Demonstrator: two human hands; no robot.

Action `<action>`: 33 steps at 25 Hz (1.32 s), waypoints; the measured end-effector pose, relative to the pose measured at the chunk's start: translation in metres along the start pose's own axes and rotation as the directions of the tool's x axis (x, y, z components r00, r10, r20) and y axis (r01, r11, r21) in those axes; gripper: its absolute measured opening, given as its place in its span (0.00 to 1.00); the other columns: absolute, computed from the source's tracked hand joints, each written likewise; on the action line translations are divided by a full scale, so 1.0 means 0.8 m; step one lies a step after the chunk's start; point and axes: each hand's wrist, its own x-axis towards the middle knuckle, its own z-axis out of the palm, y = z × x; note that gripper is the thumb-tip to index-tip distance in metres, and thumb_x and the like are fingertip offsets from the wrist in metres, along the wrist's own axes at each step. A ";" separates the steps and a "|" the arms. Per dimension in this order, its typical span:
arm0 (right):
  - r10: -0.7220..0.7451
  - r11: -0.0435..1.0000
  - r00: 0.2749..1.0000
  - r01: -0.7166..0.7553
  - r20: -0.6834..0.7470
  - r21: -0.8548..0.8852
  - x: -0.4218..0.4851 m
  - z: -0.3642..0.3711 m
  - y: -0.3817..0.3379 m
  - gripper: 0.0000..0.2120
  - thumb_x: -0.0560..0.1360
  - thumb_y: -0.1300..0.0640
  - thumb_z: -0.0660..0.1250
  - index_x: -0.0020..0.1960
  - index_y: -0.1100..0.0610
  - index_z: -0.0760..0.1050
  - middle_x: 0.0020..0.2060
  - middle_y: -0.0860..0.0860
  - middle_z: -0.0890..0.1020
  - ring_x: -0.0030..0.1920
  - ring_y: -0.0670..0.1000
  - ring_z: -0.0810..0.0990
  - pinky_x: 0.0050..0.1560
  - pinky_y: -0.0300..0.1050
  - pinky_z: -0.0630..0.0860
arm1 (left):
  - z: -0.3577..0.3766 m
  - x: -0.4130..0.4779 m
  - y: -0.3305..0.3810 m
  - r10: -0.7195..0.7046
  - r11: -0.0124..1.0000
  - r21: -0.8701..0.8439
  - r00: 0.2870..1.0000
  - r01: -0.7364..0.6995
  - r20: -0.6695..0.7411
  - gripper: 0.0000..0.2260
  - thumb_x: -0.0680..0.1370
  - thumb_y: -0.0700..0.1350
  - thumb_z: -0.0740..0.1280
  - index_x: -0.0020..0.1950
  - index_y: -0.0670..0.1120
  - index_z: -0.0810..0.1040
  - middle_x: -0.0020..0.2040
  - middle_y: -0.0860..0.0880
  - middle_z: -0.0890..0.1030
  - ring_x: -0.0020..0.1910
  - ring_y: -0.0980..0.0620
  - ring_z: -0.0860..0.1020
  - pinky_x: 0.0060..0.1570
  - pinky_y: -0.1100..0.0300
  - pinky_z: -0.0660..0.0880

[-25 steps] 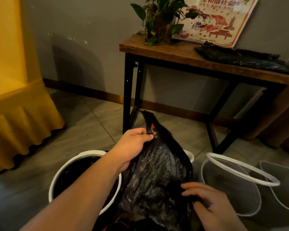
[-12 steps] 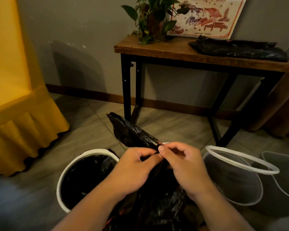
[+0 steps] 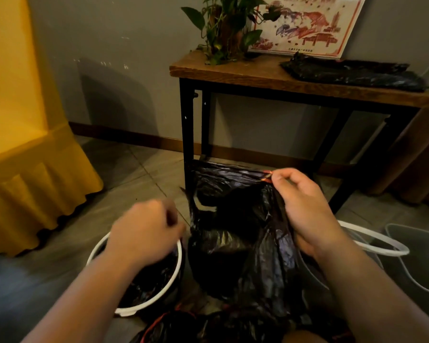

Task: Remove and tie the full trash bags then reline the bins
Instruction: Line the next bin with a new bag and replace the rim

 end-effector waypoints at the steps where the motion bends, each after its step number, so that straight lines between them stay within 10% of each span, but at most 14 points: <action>1: -0.030 0.996 0.996 0.037 0.086 -0.083 0.000 0.002 -0.004 0.09 0.85 0.55 0.64 0.53 0.54 0.83 0.49 0.56 0.88 0.51 0.54 0.87 0.48 0.46 0.84 | -0.009 0.002 0.000 0.067 0.992 -0.094 0.986 -0.082 -0.150 0.07 0.77 0.60 0.70 0.47 0.60 0.75 0.44 0.59 0.80 0.42 0.62 0.78 0.38 0.61 0.78; 4: -0.068 0.941 0.937 0.175 0.343 -0.290 0.001 0.004 -0.018 0.07 0.83 0.54 0.68 0.53 0.54 0.85 0.49 0.62 0.86 0.48 0.55 0.84 0.51 0.48 0.79 | -0.019 0.003 0.021 0.327 0.874 -0.232 0.870 -0.427 -0.368 0.12 0.75 0.61 0.71 0.54 0.63 0.73 0.58 0.68 0.75 0.58 0.67 0.74 0.47 0.70 0.76; 8: 0.043 0.831 0.802 0.302 0.595 -0.467 0.002 0.002 -0.045 0.06 0.77 0.54 0.76 0.54 0.48 0.85 0.44 0.57 0.87 0.43 0.53 0.83 0.47 0.48 0.79 | -0.004 0.018 0.043 0.552 0.822 -0.022 0.806 -0.569 -0.212 0.09 0.75 0.52 0.72 0.48 0.56 0.71 0.64 0.60 0.79 0.71 0.57 0.71 0.74 0.48 0.64; 12: -0.035 0.784 0.882 0.316 0.470 -0.534 0.002 -0.011 -0.060 0.12 0.74 0.57 0.76 0.54 0.43 0.84 0.44 0.51 0.88 0.46 0.51 0.88 0.54 0.55 0.84 | -0.007 0.025 0.032 0.443 0.799 -0.320 0.858 -0.510 -0.261 0.11 0.75 0.48 0.75 0.42 0.54 0.73 0.43 0.56 0.84 0.46 0.56 0.82 0.50 0.49 0.81; 19: -0.271 0.584 0.911 0.412 0.310 -0.700 -0.002 -0.020 -0.071 0.05 0.78 0.51 0.74 0.49 0.41 0.87 0.45 0.36 0.86 0.49 0.39 0.85 0.50 0.42 0.80 | -0.039 0.015 0.019 0.343 0.644 -0.653 0.913 -0.399 -0.219 0.09 0.73 0.54 0.78 0.47 0.55 0.80 0.43 0.51 0.84 0.42 0.53 0.83 0.42 0.60 0.81; 23: -0.308 0.521 0.905 0.419 0.294 -0.744 -0.004 -0.020 -0.066 0.06 0.80 0.50 0.71 0.53 0.39 0.84 0.44 0.35 0.84 0.44 0.39 0.84 0.43 0.35 0.78 | -0.042 0.013 0.018 0.314 0.747 -0.521 0.910 -0.413 -0.272 0.11 0.79 0.41 0.72 0.48 0.59 0.81 0.49 0.59 0.84 0.49 0.54 0.83 0.48 0.54 0.82; 26: -0.240 0.598 0.907 0.419 0.346 -0.683 -0.007 -0.020 -0.060 0.09 0.81 0.54 0.71 0.57 0.40 0.80 0.42 0.43 0.84 0.31 0.46 0.81 0.34 0.38 0.77 | -0.048 0.012 0.018 0.333 0.823 -0.354 0.882 -0.445 -0.335 0.17 0.78 0.34 0.69 0.44 0.58 0.83 0.53 0.63 0.83 0.57 0.64 0.80 0.58 0.67 0.76; 33: -0.214 0.596 0.920 0.390 0.330 -0.701 -0.011 -0.029 -0.062 0.09 0.78 0.57 0.74 0.52 0.42 0.84 0.41 0.43 0.87 0.42 0.44 0.86 0.42 0.41 0.82 | -0.054 0.011 0.020 0.352 0.888 -0.144 0.847 -0.436 -0.398 0.08 0.76 0.43 0.75 0.50 0.57 0.87 0.49 0.64 0.81 0.51 0.68 0.77 0.51 0.75 0.68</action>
